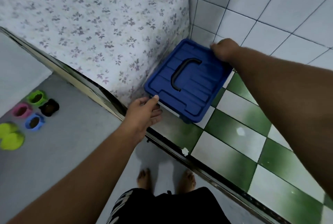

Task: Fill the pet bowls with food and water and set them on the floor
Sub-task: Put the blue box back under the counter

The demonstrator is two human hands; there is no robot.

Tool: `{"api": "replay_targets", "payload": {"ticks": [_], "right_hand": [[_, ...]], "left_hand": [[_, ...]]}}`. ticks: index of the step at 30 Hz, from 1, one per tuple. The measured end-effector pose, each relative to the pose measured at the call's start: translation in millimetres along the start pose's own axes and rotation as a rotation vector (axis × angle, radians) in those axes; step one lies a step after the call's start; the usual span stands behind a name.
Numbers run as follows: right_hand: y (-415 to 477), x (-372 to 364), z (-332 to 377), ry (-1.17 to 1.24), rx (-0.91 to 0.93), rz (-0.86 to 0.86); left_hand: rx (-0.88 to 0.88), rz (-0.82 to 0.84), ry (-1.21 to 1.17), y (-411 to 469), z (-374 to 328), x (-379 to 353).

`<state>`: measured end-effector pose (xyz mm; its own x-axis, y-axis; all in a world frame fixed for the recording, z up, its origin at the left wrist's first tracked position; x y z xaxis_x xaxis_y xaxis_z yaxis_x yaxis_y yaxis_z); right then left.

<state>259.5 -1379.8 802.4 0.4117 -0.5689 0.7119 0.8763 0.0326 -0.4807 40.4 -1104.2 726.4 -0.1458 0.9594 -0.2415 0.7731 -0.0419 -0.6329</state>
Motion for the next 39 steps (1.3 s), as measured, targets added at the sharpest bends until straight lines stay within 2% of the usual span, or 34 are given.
{"api": "replay_targets", "payload": {"ticks": [5,9,13,30,39], "right_hand": [[13,-4,-5,-0.01,-0.016,0.059],[16,-5,-7,0.051,0.023,0.024],[13,-9,-11,0.091,0.126,-0.096],[4,-14,-11,0.065,0.228,-0.244],[3,-18,-13,0.057,0.261,-0.286]], "left_hand": [[0.004,0.027,-0.068,-4,5,-7],[-0.039,0.022,-0.175,-3,7,-11],[-0.084,0.055,-0.265,0,9,-18],[-0.101,0.047,-0.284,6,17,-15],[-0.134,0.174,-0.414,11,31,-20]]}}
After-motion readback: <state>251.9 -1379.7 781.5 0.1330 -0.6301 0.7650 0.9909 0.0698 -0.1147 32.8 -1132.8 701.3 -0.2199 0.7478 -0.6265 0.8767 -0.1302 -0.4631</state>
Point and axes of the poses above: each hand's wrist, its own y-axis towards the middle knuckle, its own x-axis out of the back of the hand, z = x × y, the point moved 8 cm from there along y, towards the middle knuckle, and after that the axes turned 14 degrees about z, right-handed, at the moved point
